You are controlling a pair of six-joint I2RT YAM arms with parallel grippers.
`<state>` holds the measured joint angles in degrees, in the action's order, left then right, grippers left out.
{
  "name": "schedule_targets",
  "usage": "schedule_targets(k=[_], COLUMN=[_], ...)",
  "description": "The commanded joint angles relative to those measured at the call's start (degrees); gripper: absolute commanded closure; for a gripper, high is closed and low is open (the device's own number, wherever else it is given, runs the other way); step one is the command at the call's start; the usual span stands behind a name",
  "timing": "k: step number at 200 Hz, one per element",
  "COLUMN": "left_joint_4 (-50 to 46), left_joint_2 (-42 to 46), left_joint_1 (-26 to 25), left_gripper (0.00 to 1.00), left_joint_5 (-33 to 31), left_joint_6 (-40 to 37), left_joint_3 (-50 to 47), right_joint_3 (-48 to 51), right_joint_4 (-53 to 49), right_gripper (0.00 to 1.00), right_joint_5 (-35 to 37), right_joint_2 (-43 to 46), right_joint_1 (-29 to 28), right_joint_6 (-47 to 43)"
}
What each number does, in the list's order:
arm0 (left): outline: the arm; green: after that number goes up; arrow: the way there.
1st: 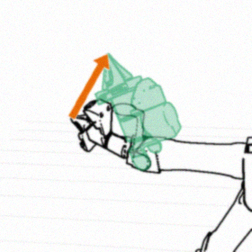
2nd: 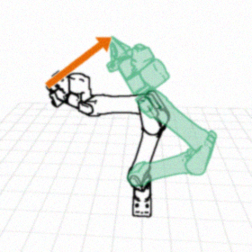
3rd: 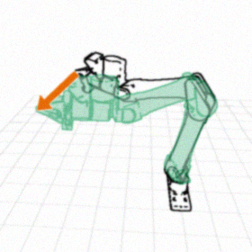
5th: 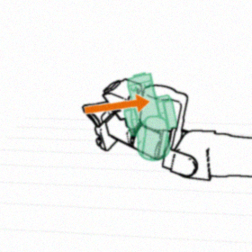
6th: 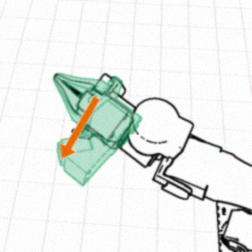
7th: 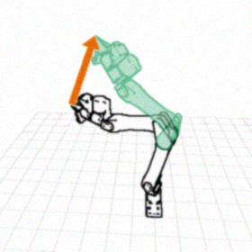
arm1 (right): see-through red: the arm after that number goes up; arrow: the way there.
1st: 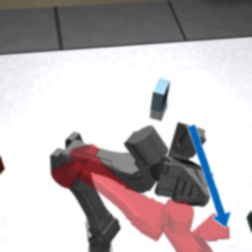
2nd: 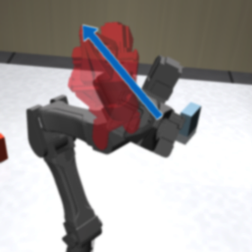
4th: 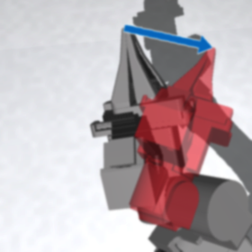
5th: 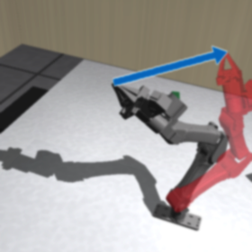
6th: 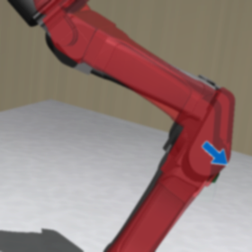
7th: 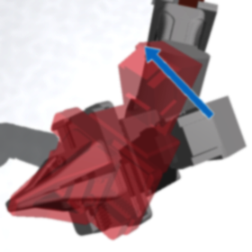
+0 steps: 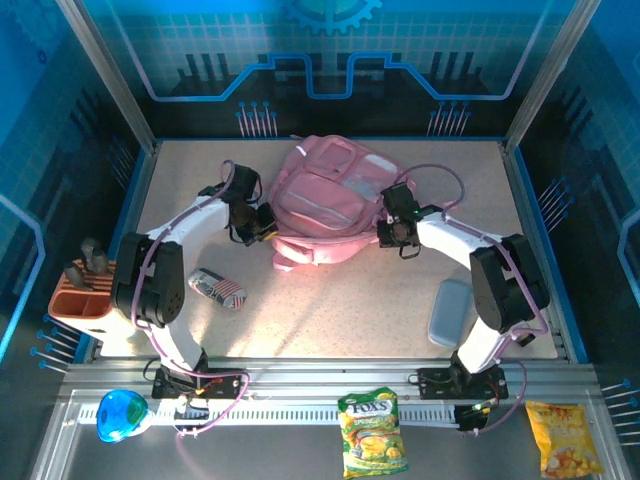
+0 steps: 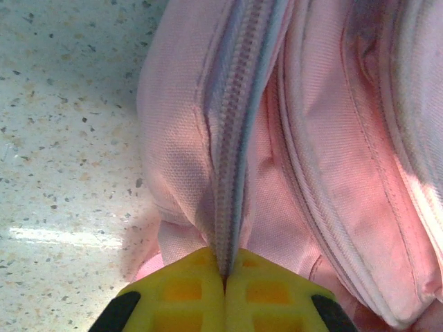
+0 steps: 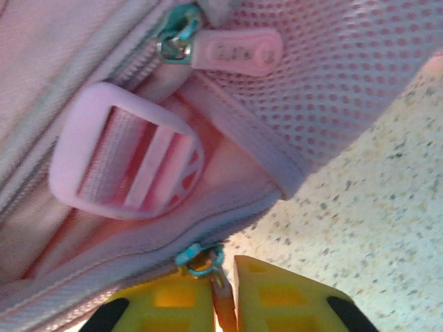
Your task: Pack the student bag
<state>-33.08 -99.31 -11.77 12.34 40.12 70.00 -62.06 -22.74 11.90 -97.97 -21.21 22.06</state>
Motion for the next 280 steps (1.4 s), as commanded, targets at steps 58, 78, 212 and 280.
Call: schedule_targets(k=[58,78,212,280], left_joint_4=[-0.5,0.6,-10.8,-10.2], left_joint_2=[5.5,6.0,4.9,-5.1], left_joint_1=[-3.7,-6.7,-18.9,-23.4], left_gripper=[0.90,0.91,0.35,0.35], left_joint_5=[4.8,5.7,-7.7,-11.4], left_joint_6=[-0.3,1.1,-33.4,-65.8], left_joint_3=[-4.2,-4.9,9.2,17.2], right_joint_3=[3.7,6.2,11.1,13.2], right_joint_4=[0.8,2.1,6.8,6.3], right_gripper=[0.42,0.35,0.15,0.12], right_joint_5=[-3.5,-5.1,-8.2,-9.3], right_joint_2=[11.5,15.3,21.5,24.2], right_joint_1=[2.8,2.9,7.0,10.5], right_joint_6=[7.2,10.2,18.1,17.3])
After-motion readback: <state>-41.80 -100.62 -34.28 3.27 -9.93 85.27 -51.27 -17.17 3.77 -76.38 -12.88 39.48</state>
